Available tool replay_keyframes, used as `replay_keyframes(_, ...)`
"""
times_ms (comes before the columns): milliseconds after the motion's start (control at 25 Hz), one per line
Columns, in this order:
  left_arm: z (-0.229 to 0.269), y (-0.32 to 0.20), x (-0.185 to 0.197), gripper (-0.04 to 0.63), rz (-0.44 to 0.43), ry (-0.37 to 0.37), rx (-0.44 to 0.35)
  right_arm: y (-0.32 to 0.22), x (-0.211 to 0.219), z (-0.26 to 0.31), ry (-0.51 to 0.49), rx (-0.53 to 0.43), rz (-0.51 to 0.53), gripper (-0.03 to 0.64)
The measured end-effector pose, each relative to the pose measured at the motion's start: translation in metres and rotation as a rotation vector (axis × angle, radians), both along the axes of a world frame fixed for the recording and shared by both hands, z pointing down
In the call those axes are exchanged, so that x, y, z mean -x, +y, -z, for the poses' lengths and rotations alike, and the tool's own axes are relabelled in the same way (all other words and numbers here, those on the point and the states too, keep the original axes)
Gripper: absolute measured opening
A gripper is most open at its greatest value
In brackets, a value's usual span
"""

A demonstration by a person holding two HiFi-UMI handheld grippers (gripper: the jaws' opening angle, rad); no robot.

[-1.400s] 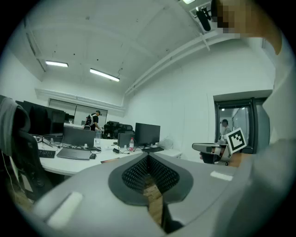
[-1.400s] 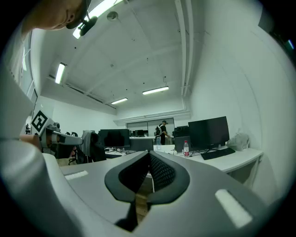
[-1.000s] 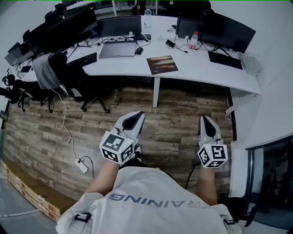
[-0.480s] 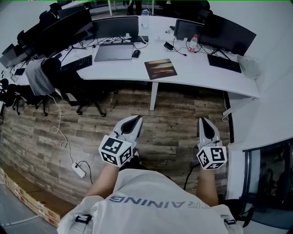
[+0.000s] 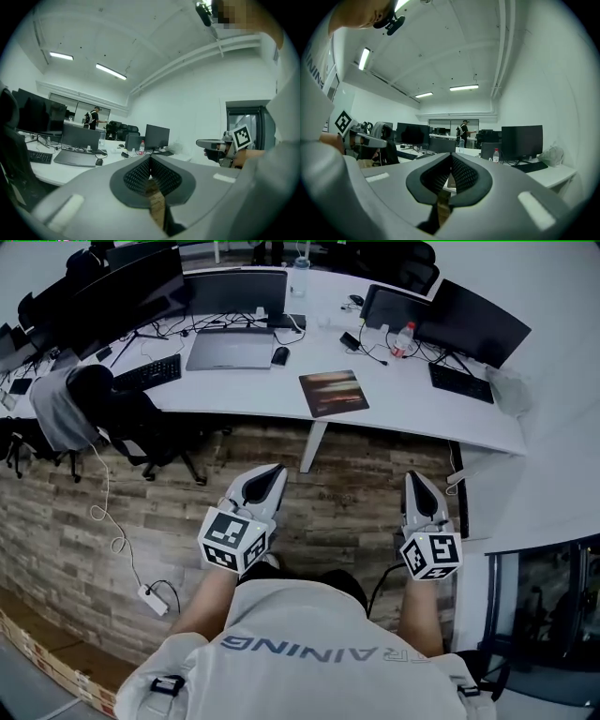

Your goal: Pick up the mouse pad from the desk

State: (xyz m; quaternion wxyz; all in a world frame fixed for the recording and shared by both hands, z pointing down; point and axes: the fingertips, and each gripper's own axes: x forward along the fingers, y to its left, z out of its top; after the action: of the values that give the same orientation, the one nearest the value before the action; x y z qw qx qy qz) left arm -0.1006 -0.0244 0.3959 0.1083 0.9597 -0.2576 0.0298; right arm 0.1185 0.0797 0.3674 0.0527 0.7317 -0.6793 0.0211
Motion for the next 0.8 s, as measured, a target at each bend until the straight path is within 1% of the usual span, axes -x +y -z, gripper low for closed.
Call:
replay_keyframes(120, -0.008, -0.023, 0.007, 0.000, -0.001, -0.024, -0.005, -0.025, 0.007, -0.008, -0.007, 0.019, -0.003, 0.012)
replay_keyframes(240, -0.014, -0.039, 0.010, 0.000, -0.001, -0.020, 0.019, -0.044, 0.012, -0.016, 0.001, 0.045, 0.011, 0.012)
replay_keyframes(320, -0.015, -0.053, 0.007, 0.000, 0.002, -0.023, 0.024, -0.059, 0.007, -0.017, -0.007, 0.047, 0.015, 0.012)
replay_keyframes(480, -0.009, -0.083, 0.000, 0.000, 0.042, -0.018, 0.013, -0.094, -0.008, -0.024, -0.025, 0.058, 0.044, 0.012)
replay_keyframes(560, -0.012, -0.097, -0.003, 0.000, 0.069, -0.030, 0.014, -0.111, -0.014, -0.029, -0.033, 0.064, 0.068, 0.012)
replay_keyframes(680, -0.019, -0.117, -0.020, 0.000, 0.105, -0.046, 0.024, -0.138, -0.033, -0.035, -0.040, 0.062, 0.101, 0.012)
replay_keyframes(800, -0.020, -0.131, -0.050, 0.000, 0.109, -0.053, 0.030, -0.159, -0.065, -0.035, -0.056, 0.049, 0.105, 0.012)
